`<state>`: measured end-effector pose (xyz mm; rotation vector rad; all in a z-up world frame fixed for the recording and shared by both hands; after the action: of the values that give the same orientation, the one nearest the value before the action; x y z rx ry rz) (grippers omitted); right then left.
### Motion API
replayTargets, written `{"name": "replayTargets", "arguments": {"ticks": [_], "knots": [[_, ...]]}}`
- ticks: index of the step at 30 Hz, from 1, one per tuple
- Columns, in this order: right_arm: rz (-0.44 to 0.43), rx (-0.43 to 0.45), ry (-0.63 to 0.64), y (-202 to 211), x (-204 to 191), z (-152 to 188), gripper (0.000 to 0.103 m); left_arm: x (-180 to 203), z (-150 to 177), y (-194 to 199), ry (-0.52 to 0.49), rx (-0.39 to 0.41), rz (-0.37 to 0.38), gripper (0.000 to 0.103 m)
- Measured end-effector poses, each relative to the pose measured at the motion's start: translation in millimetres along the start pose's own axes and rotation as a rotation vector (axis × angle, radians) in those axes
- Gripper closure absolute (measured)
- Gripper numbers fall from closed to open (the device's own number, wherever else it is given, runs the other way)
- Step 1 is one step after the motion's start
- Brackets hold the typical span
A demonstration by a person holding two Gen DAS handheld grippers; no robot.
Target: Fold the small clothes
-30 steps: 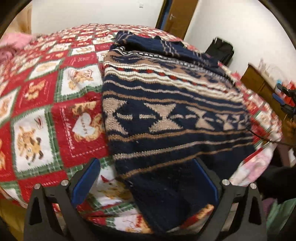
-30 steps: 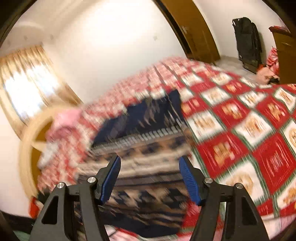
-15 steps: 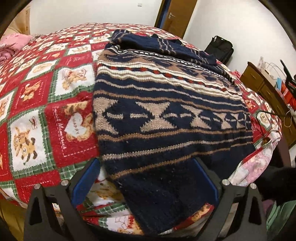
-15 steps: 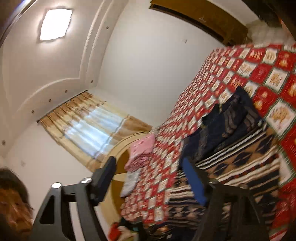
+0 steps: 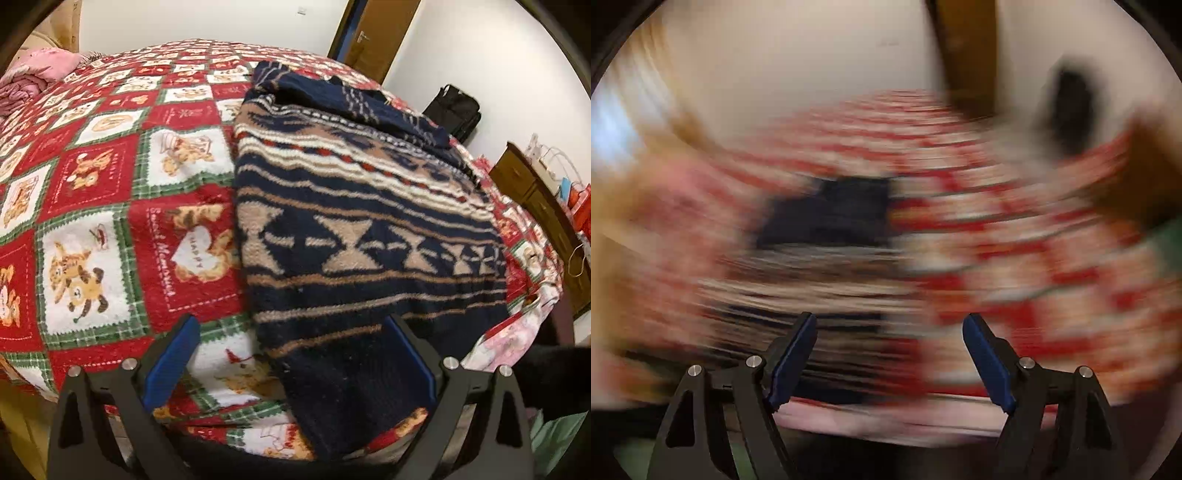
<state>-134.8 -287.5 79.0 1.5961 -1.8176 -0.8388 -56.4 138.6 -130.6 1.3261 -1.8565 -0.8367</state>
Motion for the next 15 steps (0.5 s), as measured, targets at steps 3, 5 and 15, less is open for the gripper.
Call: {"name": "replayTargets", "arguments": {"ticks": [3,5,15], "knots": [[0.431,0.005,0.137,14,2,5,0.021,2,2,-2,-0.012,-0.005,-0.004,0.002],[0.435,0.040,0.117,16,1,8,0.021,6,2,-1,-0.025,-0.012,0.018,0.002],[-0.084,-0.039,0.018,-66,-39,35,0.021,20,16,1,-0.046,-0.074,0.199,0.033]]}}
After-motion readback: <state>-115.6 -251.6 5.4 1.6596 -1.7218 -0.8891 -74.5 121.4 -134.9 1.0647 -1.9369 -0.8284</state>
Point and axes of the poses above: each gripper's, at about its wrist camera, not at the fingertips, and y roughly against the way its jaws point, x to its right, z to its underside, the point moved 2 cm from there along -y, roughly the way its jaws point, and after that the axes turned 6 degrees about -z, right-handed, at the moved point
